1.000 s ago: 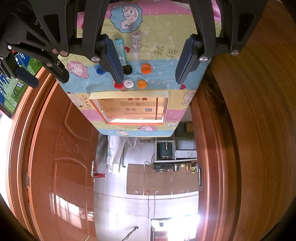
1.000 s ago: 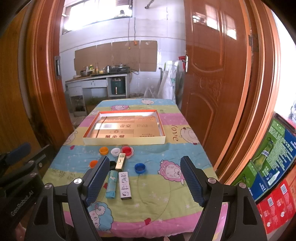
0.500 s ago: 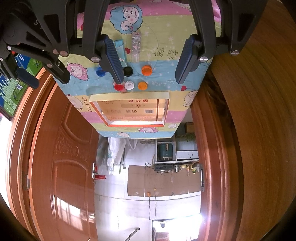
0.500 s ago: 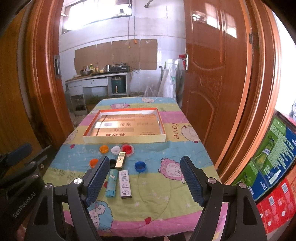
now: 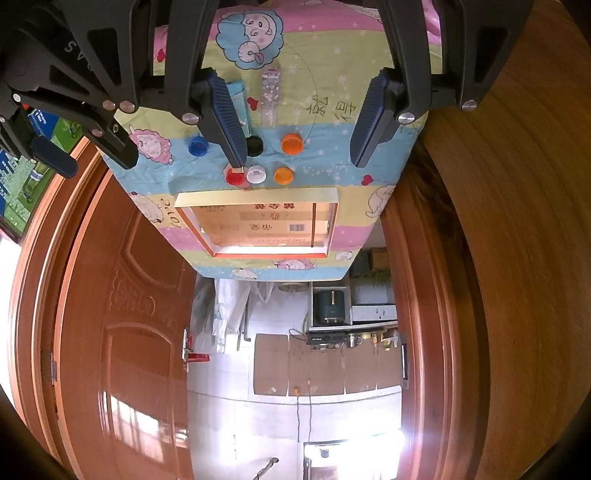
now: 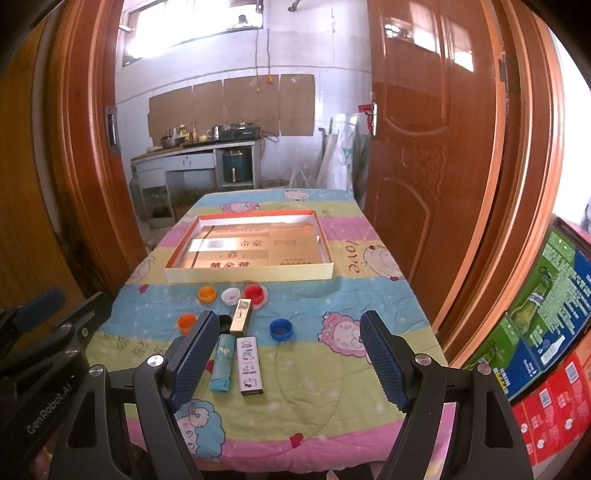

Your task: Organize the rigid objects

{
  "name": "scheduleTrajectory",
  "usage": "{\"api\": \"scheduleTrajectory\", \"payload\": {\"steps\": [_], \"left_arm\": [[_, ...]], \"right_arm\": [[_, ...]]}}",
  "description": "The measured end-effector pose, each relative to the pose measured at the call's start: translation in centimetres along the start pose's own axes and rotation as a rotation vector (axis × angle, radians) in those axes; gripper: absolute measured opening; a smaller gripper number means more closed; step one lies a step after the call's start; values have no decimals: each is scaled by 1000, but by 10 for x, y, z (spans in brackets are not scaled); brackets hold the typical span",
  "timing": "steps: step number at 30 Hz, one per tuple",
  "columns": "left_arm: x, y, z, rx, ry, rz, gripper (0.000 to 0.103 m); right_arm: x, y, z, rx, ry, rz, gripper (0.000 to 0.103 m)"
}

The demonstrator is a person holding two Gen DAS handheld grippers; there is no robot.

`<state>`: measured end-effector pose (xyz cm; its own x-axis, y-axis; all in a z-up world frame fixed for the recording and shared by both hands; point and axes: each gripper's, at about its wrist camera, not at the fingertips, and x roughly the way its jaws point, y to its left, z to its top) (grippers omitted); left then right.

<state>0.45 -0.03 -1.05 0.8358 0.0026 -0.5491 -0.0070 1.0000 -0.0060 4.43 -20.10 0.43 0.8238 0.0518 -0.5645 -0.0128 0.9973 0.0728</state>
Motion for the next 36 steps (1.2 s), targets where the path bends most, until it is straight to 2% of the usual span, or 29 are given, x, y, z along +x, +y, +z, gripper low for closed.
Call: {"api": "scheduleTrajectory", "payload": {"steps": [36], "left_arm": [[23, 5, -10, -1, 57, 3, 59]], "right_arm": [[23, -1, -7, 9, 34, 10, 80]]}}
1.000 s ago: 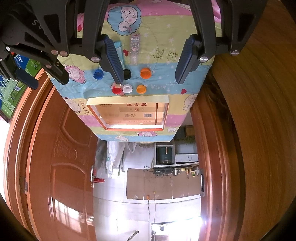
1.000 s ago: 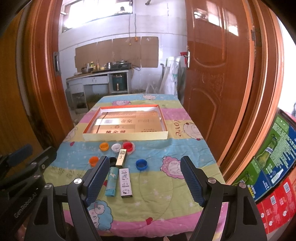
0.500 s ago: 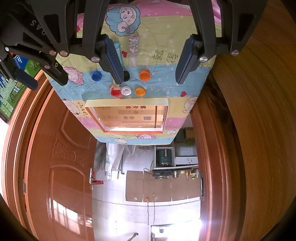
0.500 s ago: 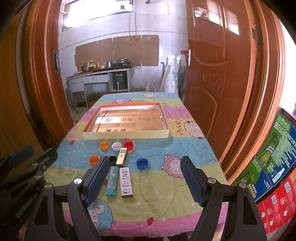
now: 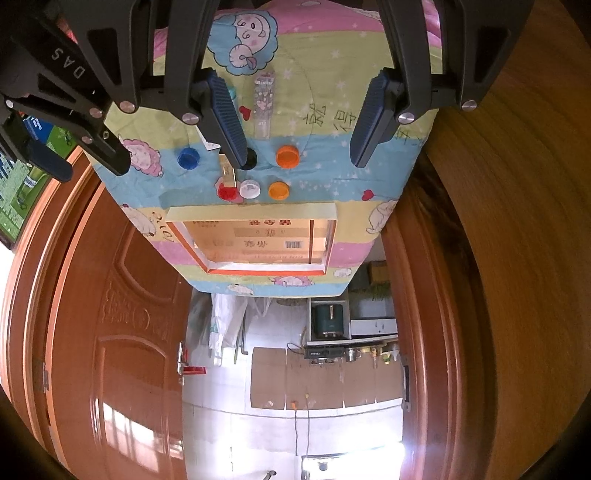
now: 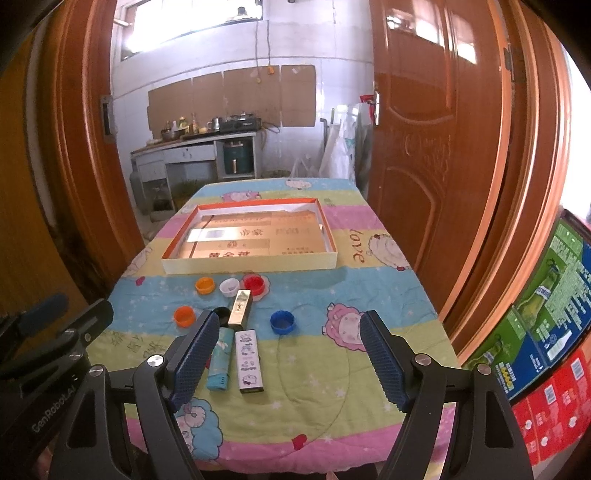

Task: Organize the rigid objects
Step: 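Grasp the clear flowered bottle with the left tool while the right tool grasps the blue cap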

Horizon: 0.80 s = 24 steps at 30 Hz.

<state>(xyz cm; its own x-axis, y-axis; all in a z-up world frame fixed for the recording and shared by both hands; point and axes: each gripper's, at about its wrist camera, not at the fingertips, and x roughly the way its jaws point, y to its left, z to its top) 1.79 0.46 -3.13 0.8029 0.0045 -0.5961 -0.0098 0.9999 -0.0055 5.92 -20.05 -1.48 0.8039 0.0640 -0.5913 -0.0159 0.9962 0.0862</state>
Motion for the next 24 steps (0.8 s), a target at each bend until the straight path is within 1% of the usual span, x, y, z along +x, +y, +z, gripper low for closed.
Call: {"api": "scheduleTrajectory", "payload": {"steps": [6, 10, 15, 17, 24], "left_arm": [[12, 5, -6, -5, 18, -4, 59], [25, 8, -17, 16, 29, -3, 59], [43, 4, -38, 47, 64, -53, 59], [50, -1, -44, 61, 78, -74, 55], [81, -13, -52, 74, 148, -156, 54]], "right_arm": [[8, -9, -4, 11, 15, 7, 80], [17, -18, -7, 22, 28, 20, 80], [31, -28, -14, 39, 48, 41, 80], [37, -29, -16, 40, 58, 49, 80], [57, -33, -19, 43, 88, 57, 80]]}}
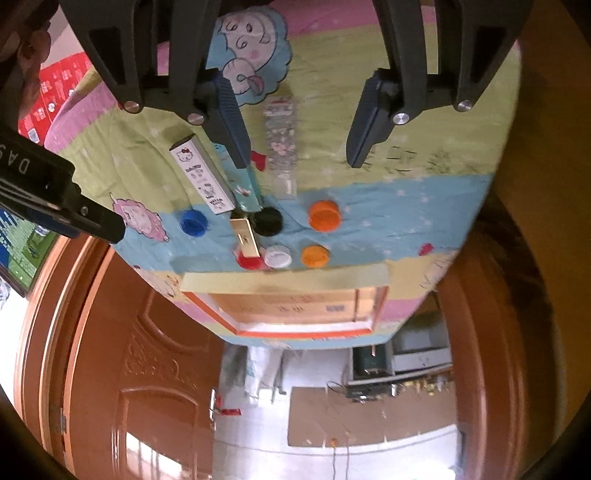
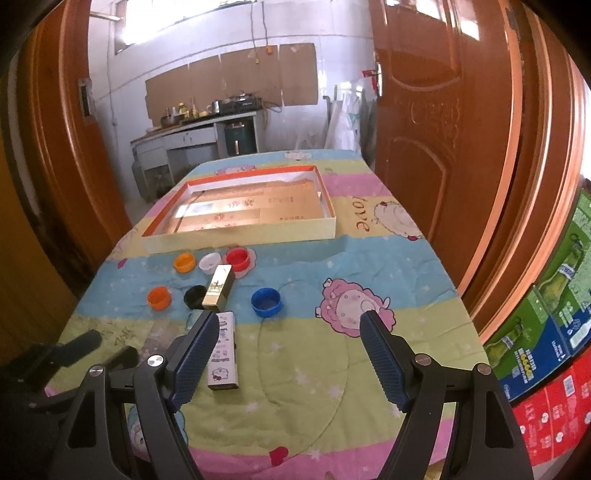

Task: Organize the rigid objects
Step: 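Grasp the clear flowered bottle with the left tool while the right tool grasps the blue cap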

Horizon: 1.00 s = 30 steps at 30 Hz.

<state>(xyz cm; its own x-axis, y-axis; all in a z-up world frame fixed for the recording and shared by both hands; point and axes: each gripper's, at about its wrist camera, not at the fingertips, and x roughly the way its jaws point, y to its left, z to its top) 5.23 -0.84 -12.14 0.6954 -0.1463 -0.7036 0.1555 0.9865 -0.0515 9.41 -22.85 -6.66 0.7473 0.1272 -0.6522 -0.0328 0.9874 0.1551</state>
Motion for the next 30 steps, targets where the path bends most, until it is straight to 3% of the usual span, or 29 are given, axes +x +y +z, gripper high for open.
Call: {"api": "scheduleTrajectory", "payload": {"steps": [5, 10, 12, 13, 16, 18, 26, 28, 30], "left_arm": [[23, -3, 2, 13, 50, -3, 52], [45, 2, -1, -2, 107, -11, 35], [46, 3, -2, 2, 88, -17, 29], [47, 4, -2, 4, 89, -17, 21], [48, 8, -1, -15, 85, -31, 21], [48, 10, 0, -27, 85, -44, 21], [35, 17, 11, -24, 47, -15, 20], [34, 20, 14, -28, 41, -11, 21], [33, 23, 16, -34, 35, -7, 21]], "right_arm": [[13, -5, 0, 14, 26, -3, 80], [25, -8, 1, 24, 52, 6, 80], [33, -8, 0, 18, 66, 19, 80], [39, -7, 0, 12, 79, 30, 80], [55, -5, -1, -11, 111, 58, 79], [65, -4, 1, -34, 109, 46, 70], [100, 12, 11, -128, 147, 60, 54], [108, 16, 11, -148, 162, 60, 47], [117, 20, 11, -164, 187, 69, 35]]}}
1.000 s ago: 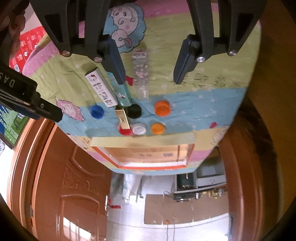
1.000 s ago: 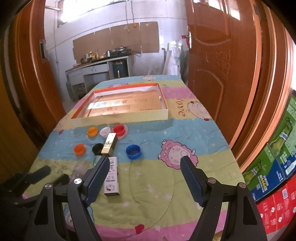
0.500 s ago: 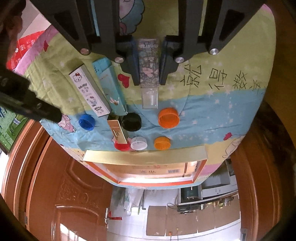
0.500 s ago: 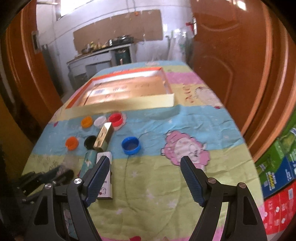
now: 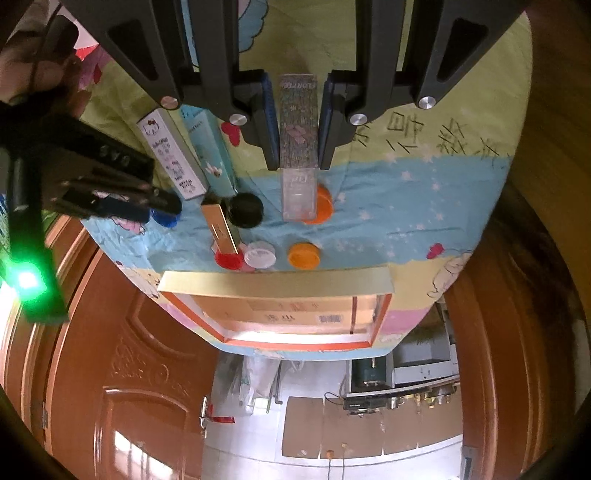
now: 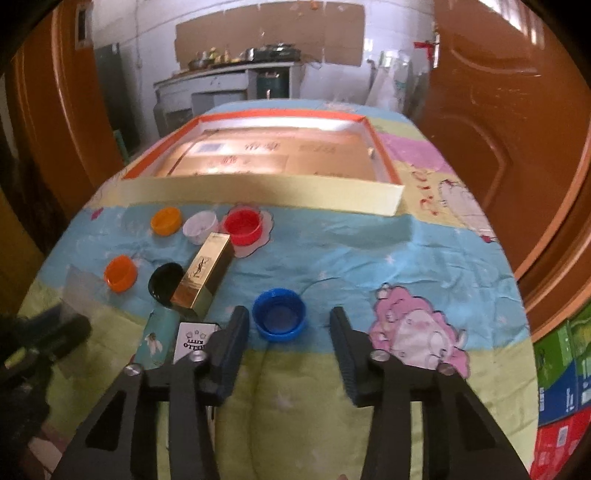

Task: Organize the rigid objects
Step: 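Grasp the clear flowered bottle with the left tool while the right tool grasps the blue cap, then carry the bottle with the left tool while the right tool carries the blue cap into the box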

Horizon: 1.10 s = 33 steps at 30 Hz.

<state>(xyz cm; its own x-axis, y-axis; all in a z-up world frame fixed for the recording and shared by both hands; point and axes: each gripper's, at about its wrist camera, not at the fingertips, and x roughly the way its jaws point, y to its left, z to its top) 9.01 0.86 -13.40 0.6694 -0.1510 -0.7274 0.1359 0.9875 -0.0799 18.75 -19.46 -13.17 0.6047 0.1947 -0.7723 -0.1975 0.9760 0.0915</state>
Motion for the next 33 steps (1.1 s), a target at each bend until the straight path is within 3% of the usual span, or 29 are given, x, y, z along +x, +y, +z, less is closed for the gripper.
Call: {"api": "scheduleTrajectory", "payload": {"steps": [2, 17, 33], "left_arm": [[0, 3, 2, -6, -1, 3, 21], [4, 13, 37, -43, 1, -25, 21], [23, 13, 118, -45, -28, 8, 21]], "right_arm": [[2, 3, 0, -17, -3, -3, 31], [-22, -4, 20, 30, -41, 28, 31], [-32, -11, 72, 32, -101, 84, 31]]}}
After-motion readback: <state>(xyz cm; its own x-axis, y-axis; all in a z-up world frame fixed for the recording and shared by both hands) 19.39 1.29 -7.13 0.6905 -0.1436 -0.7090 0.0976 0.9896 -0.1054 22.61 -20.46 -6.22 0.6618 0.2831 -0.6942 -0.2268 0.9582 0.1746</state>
